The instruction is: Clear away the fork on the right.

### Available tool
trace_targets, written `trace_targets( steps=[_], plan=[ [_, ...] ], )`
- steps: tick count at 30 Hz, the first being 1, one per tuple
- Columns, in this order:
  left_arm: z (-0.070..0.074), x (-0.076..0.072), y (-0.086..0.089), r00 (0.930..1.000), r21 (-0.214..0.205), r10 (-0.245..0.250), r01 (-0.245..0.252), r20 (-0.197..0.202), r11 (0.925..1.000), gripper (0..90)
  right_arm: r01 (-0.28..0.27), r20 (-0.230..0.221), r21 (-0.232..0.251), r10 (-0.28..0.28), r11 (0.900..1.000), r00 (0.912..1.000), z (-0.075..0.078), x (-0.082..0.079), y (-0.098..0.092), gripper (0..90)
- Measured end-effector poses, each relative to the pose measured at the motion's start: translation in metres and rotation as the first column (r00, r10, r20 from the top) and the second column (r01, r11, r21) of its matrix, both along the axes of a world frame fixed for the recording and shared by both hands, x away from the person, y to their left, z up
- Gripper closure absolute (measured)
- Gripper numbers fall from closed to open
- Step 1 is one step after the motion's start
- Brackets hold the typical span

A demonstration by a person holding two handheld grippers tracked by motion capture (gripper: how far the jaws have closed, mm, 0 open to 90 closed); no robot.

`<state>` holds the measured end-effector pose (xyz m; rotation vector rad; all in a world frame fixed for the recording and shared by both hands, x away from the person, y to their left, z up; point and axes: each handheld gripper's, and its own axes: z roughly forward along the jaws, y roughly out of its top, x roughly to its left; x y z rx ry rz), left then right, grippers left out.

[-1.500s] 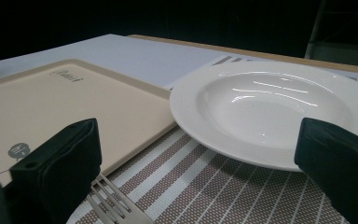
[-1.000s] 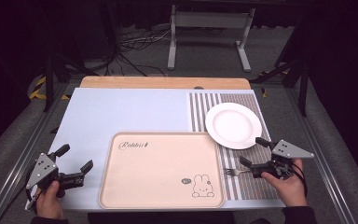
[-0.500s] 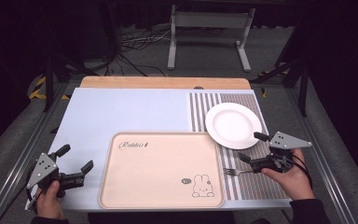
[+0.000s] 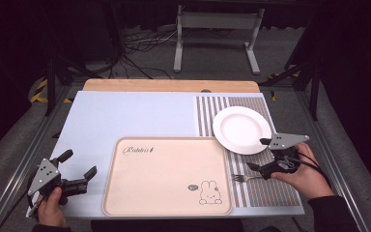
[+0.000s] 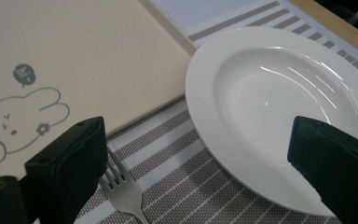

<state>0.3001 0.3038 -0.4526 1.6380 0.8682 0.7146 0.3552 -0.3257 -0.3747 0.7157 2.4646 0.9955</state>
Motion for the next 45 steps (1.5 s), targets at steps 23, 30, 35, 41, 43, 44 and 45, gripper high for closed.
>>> trace_targets(
  steps=[23,30,35,41,43,44,45],
  plan=[
    [0.000,0.000,-0.001,1.0000,0.004,-0.002,0.002,-0.005,1.0000,0.1,-0.086,-0.129,-0.265,0.053,0.9603,0.9902,0.006,0.009,0.008,6.1],
    [0.001,0.000,0.000,1.0000,0.003,-0.001,0.001,-0.004,1.0000,0.1,-0.106,-0.167,-0.319,0.054,0.9418,0.9845,0.005,0.013,0.009,6.3],
    [0.001,0.000,0.000,1.0000,0.005,-0.001,0.001,-0.004,1.0000,0.1,-0.123,-0.189,-0.350,0.059,0.9286,0.9801,0.005,0.016,0.010,6.3],
    [0.000,0.000,0.000,1.0000,0.004,-0.001,0.001,-0.005,1.0000,0.1,-0.151,-0.209,-0.395,0.072,0.9061,0.9754,0.004,0.020,0.012,7.7],
    [0.001,0.000,0.000,1.0000,0.003,0.000,0.000,-0.005,1.0000,0.1,-0.157,-0.216,-0.405,0.073,0.9006,0.9738,0.004,0.020,0.012,8.1],
    [0.001,0.000,0.000,1.0000,0.003,0.000,0.000,-0.004,1.0000,0.1,-0.161,-0.216,-0.412,0.076,0.8967,0.9734,0.003,0.021,0.012,8.7],
    [0.001,0.000,0.000,1.0000,0.004,0.000,0.000,-0.004,1.0000,0.1,-0.174,-0.224,-0.428,0.082,0.8868,0.9711,0.003,0.022,0.012,9.1]
  ],
)
